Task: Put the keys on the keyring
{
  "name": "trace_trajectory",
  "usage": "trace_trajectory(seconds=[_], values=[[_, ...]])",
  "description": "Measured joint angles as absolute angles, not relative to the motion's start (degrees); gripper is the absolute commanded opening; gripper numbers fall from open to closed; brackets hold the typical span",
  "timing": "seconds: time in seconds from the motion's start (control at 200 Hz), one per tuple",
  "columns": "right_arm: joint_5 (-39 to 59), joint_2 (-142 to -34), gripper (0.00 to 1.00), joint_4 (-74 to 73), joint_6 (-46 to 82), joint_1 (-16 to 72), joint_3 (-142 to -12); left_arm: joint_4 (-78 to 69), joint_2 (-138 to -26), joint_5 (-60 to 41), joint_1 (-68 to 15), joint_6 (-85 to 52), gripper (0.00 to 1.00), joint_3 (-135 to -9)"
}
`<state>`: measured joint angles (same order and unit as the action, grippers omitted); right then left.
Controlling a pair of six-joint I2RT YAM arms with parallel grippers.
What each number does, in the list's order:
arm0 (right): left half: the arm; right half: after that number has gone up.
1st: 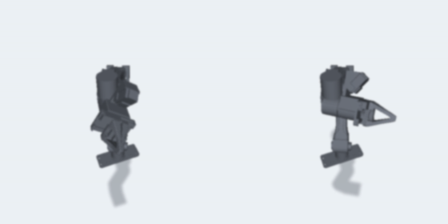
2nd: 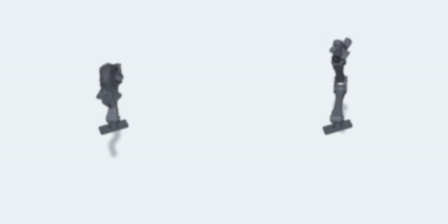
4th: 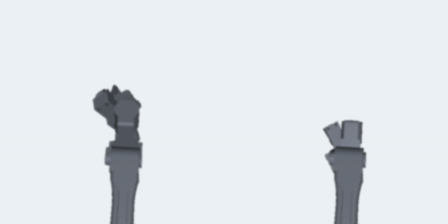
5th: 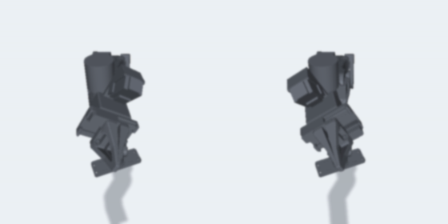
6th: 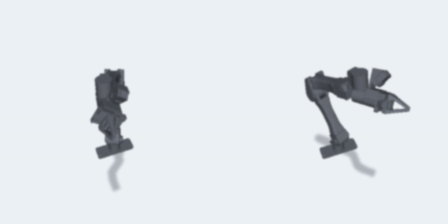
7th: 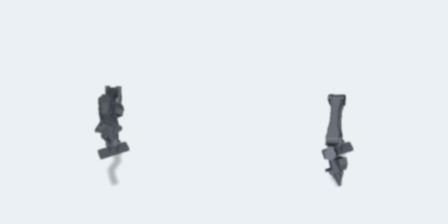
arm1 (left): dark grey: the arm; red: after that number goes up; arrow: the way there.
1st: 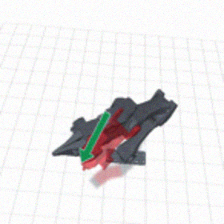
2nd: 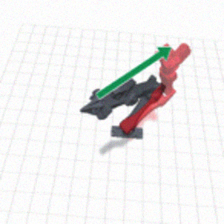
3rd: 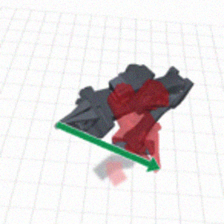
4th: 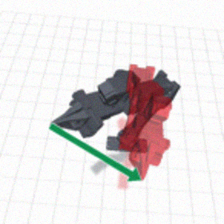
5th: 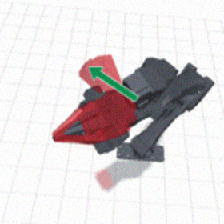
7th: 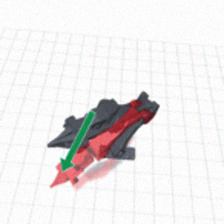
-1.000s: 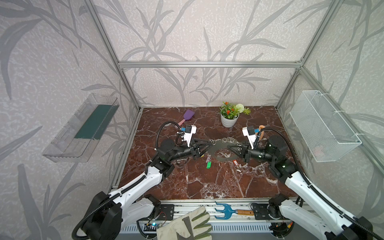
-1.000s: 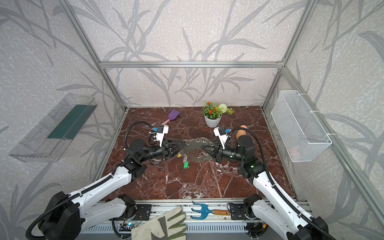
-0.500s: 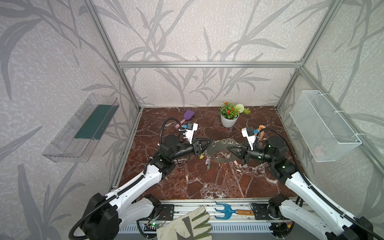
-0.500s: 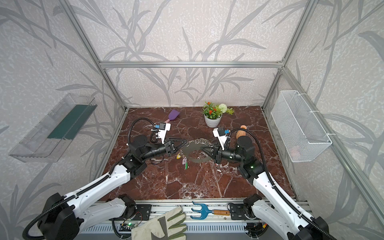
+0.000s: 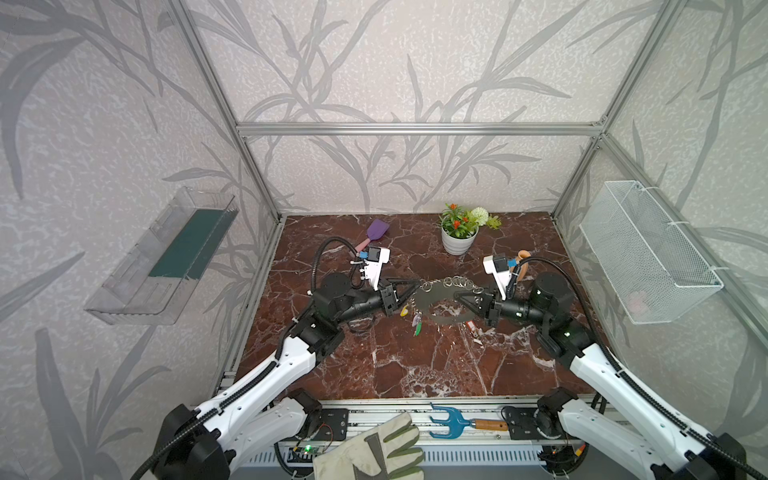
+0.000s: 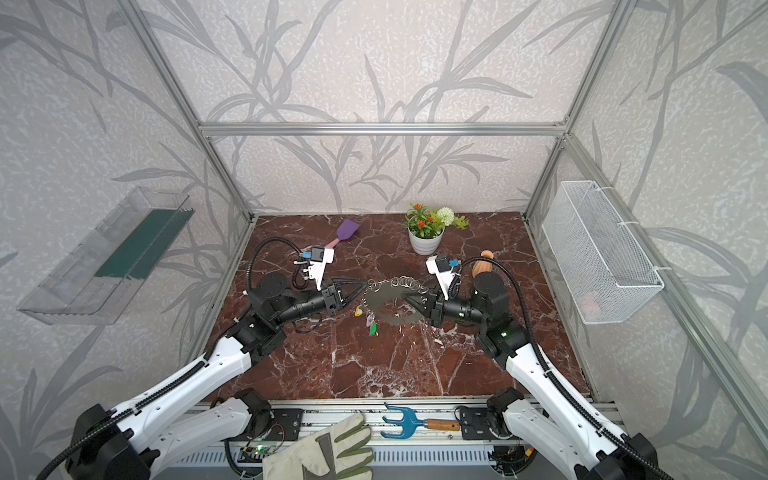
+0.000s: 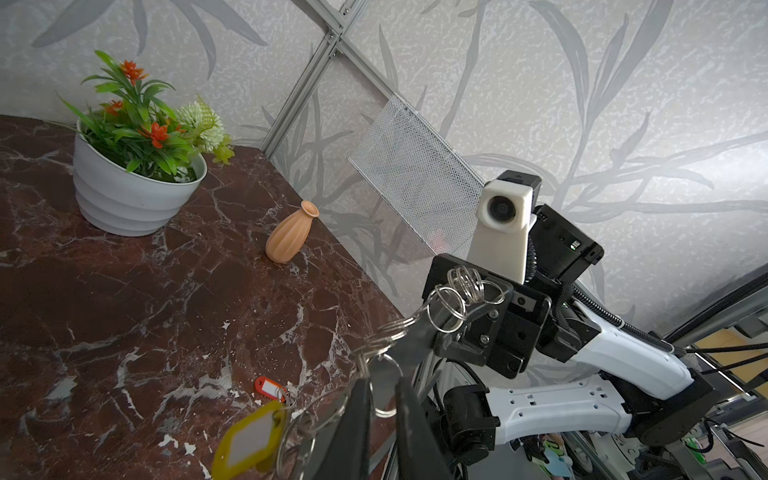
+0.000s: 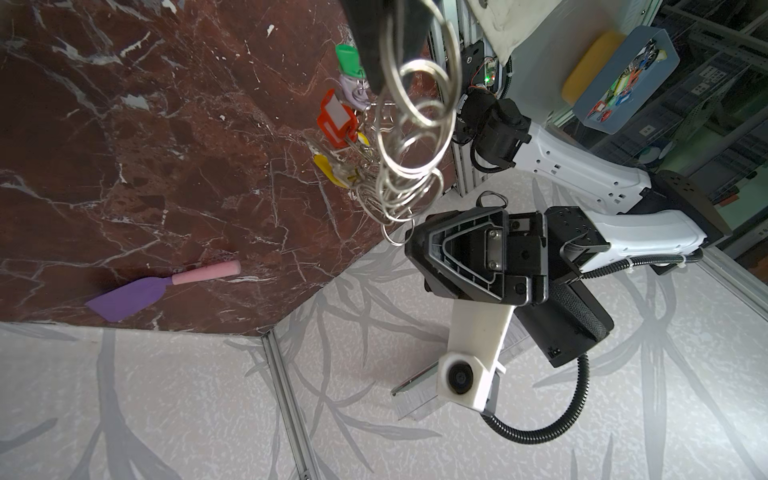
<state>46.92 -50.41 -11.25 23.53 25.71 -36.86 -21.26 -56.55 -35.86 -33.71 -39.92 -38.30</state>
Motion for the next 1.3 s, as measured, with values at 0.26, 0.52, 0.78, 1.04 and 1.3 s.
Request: trace_trajectory(seconds=[0.26,0.52,0.78,1.04,1.3], values=[[46.5,-50.3,0.00,-11.2,23.5,25.9,-36.6,-20.0,-55.5,-33.6,-33.1,-41.4,0.36,-37.4],[45.6,-49.5,0.00,-9.2,21.2,27.1,-36.6,-19.2,-53.4,-33.6,-24.5,-52.8,0.43,-34.3],[44.1,-49.5,0.00,-7.4,18.1,29.1,-36.6,-13.4,-55.9,-39.6,-24.4,-58.1,0.50,-34.8],[44.0,-51.5,0.00,-11.2,18.2,29.1,-35.7,-12.4,-55.9,-46.3,-24.5,-58.3,0.51,-35.1],[44.0,-53.1,0.00,-13.5,18.8,29.1,-35.5,-12.8,-55.7,-49.6,-24.8,-57.8,0.51,-35.1]])
